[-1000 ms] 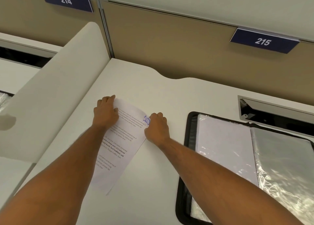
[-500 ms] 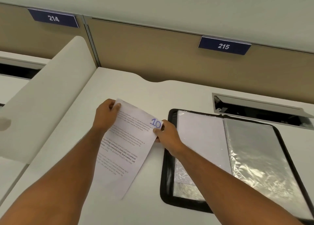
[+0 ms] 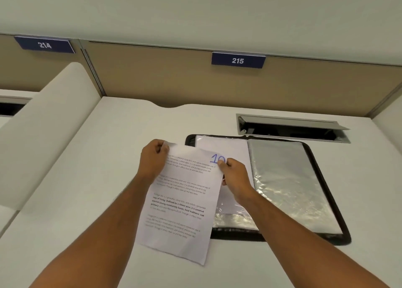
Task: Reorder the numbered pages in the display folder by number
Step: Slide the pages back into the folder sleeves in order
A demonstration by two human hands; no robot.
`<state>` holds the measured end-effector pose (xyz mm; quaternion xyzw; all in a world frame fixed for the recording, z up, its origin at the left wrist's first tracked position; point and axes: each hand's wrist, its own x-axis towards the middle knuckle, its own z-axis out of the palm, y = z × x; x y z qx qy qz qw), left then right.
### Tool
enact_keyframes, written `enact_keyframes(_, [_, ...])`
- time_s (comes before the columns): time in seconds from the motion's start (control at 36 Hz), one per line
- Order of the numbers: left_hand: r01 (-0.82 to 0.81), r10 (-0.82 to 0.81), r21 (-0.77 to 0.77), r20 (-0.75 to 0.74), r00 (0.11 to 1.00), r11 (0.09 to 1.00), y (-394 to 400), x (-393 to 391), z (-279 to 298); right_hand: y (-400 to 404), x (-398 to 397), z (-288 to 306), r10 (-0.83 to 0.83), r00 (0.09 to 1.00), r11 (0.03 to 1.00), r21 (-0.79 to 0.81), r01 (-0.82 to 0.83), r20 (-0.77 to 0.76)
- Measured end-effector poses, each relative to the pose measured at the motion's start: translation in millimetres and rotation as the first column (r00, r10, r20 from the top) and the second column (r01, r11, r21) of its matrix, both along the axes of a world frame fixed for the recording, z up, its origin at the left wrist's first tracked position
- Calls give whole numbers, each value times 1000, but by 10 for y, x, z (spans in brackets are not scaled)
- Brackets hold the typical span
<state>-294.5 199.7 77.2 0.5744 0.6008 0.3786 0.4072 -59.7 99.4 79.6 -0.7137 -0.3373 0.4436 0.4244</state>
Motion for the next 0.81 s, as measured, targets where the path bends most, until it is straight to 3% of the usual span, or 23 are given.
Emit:
enact_keyframes(0.19, [29, -20, -72, 121, 992, 997, -467, 608, -25, -439, 560, 28, -78, 995, 997, 14, 79, -67])
enact_keyframes(0.33, [-22, 51, -142, 201, 978, 990, -820, 1045, -87, -808, 965, -14, -28, 990, 999, -39, 22, -140])
enact_keyframes(0.47, [-13, 58, -200, 218, 974, 980, -1129, 1404, -195, -1169, 1333, -64, -65, 995, 996, -60, 60, -78])
enact_keyframes(0.64, [77, -53, -216, 112, 992, 973, -1500, 1795, -291, -1530, 1765, -72, -168, 986, 983, -83, 167, -12])
enact_keyframes(0.81, [294, -310, -227, -34, 950, 928, -1782, 2024, -409, -1866, 2181, -136, -179, 978, 974, -118, 192, 110])
